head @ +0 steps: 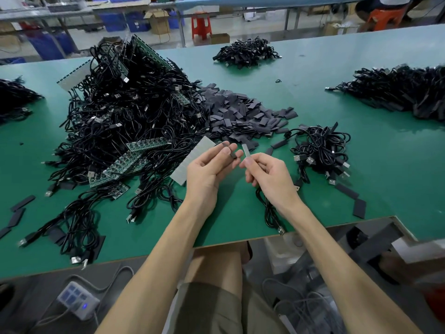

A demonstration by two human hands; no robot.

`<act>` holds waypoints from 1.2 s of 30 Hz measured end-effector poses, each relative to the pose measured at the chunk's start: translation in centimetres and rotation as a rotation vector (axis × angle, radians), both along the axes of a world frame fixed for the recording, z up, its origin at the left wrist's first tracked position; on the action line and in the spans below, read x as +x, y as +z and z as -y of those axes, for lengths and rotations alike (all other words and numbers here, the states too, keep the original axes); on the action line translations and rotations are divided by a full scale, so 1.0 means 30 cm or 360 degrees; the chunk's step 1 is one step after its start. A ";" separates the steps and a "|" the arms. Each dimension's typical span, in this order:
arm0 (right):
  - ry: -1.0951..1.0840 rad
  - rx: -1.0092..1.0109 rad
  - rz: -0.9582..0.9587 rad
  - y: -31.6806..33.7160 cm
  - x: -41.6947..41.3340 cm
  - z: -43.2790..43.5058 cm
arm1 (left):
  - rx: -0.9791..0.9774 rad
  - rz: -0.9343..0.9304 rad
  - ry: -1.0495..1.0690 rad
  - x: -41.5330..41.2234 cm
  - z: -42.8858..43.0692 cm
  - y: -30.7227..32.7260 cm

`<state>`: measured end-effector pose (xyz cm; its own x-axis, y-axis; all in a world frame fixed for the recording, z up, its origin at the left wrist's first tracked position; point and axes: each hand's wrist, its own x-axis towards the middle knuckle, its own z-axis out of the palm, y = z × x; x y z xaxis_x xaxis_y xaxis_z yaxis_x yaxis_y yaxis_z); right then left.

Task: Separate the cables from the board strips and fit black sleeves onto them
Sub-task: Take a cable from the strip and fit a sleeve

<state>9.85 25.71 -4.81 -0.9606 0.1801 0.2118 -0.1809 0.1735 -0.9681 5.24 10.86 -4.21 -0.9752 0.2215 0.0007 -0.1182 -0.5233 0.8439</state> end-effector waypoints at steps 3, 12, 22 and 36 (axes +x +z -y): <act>0.0096 0.0048 0.0038 -0.004 -0.001 0.001 | 0.0077 0.0058 0.0017 -0.009 0.007 -0.001; 0.0230 0.0113 0.0066 -0.003 0.001 0.001 | 0.0195 0.0094 0.0045 -0.017 0.015 0.000; -0.0061 -0.0059 -0.0001 -0.005 0.003 -0.005 | -0.0334 -0.0171 0.0016 0.011 -0.018 -0.010; -0.0125 0.0068 0.0026 -0.012 -0.002 -0.005 | -0.0491 -0.0221 0.0100 0.024 -0.017 -0.006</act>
